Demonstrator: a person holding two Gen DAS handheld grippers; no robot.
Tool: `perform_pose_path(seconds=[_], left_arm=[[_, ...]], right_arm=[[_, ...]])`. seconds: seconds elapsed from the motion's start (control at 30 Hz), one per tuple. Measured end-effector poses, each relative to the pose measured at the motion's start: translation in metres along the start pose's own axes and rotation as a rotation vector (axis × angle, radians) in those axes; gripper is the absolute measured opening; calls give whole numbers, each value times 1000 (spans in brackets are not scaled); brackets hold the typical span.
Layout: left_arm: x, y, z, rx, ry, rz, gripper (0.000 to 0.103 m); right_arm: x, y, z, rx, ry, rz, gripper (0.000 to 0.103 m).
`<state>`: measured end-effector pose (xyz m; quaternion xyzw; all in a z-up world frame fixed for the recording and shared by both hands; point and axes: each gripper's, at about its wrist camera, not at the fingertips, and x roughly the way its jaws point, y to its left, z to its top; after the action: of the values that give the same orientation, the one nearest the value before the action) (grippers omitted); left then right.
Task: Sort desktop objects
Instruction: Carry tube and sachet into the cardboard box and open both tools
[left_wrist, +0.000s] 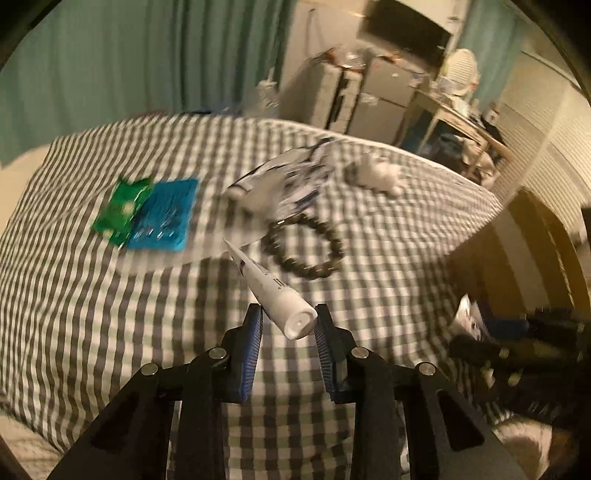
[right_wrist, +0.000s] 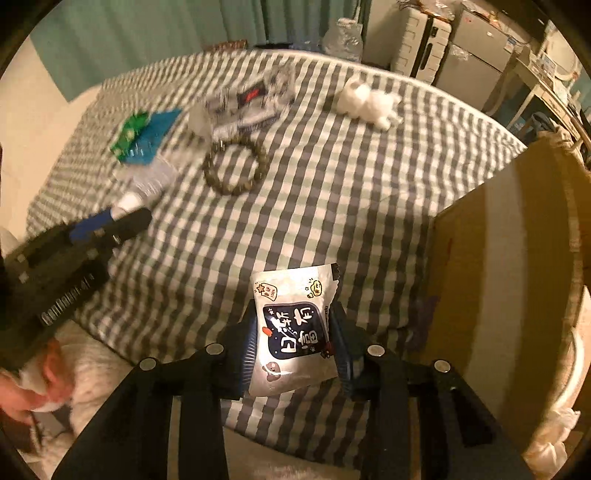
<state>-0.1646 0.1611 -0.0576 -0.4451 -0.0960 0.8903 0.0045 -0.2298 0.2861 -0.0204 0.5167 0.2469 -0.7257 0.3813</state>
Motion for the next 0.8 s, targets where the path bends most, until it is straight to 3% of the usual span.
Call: perform_pose_path(seconds=[0.23, 0.43, 0.57, 0.6, 0.63, 0.7, 0.8], left_arm=[[-9, -10, 2, 43, -40, -8, 25], [-34, -43, 1, 195, -129, -1, 24], [-19, -52, -1, 235, -66, 35, 26], [-14, -49, -1, 225, -46, 31, 30], [-7, -44, -1, 202, -13, 28, 47], [10, -31, 0, 137, 58, 39, 66], [33, -24, 1, 94, 150, 23, 66]], right_arm=[[-18, -2, 9, 7, -72, -9, 36], [-55, -17, 15, 36, -150, -10, 36], [-59, -28, 14, 68, -160, -8, 36], [-56, -31, 13, 79, -150, -2, 36], [-53, -31, 12, 83, -143, -1, 36], [-45, -31, 11, 84, -121, 1, 36], [-38, -25, 10, 83, -108, -9, 36]])
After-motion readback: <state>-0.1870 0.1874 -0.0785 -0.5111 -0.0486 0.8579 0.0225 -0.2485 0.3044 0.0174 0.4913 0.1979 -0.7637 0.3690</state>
